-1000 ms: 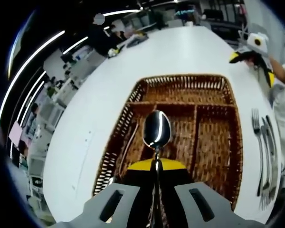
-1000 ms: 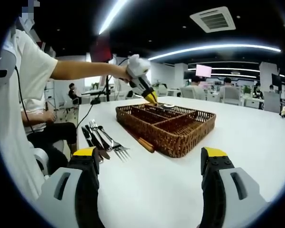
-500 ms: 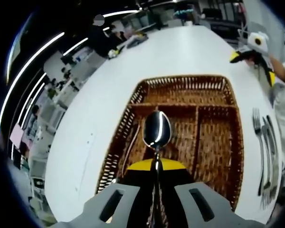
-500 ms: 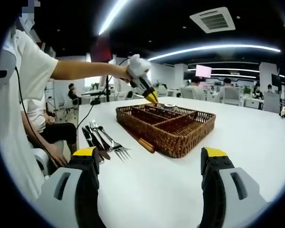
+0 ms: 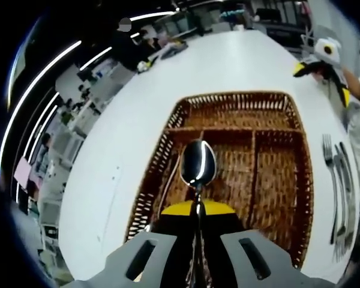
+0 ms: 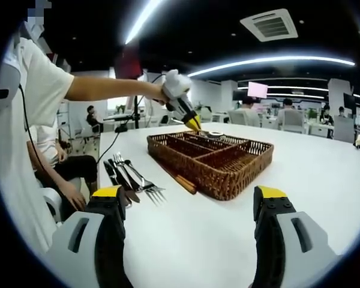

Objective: Arrange the knives, forks, and spoons in their matching storage slots by inserting each utensil handle-first until every utensil is classified and aligned in the correct compartment

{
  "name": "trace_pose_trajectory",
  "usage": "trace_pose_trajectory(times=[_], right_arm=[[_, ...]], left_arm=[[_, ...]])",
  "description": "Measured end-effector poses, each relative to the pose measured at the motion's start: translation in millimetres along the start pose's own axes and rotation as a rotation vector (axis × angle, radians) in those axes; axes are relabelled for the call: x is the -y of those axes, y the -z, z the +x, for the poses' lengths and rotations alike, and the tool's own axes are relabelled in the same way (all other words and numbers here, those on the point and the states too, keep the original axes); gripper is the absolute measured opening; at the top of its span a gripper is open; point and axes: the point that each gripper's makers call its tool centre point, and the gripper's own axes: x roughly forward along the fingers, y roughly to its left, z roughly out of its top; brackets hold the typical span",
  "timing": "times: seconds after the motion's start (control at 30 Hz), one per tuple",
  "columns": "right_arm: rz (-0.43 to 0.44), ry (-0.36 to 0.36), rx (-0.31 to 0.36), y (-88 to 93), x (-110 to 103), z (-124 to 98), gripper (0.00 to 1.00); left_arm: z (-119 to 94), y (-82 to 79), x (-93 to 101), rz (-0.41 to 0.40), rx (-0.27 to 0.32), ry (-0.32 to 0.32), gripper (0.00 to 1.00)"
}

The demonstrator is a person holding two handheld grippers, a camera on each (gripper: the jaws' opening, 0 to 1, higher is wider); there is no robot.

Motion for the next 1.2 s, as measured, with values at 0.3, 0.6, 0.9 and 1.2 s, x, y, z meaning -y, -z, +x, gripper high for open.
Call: trace_pose_trajectory(times=[0.3,0.6,0.9,1.2], right_arm=[[0.001,-0.003,0.003,-0.9,1,2,0.91],[0.001,-0.002,0.001,0.0,2,2,0.91],[-0.004,0.0,0.002,0.0,6,1,0.91],[-0.006,0.002,0.002,0.7,7,1,0.91]], left_arm=[[1,-3.4,-5.4,0.009,0.003,-0.006,0.02],[2,-6.8,-9.4,0.029,0.005,-0.012,0.02],[6,-6.0,-8.9,0.06,-0.002,-0.005,0.02],[9,-8.0,-15.3,0.074,-0.002,-0.013,0.02]])
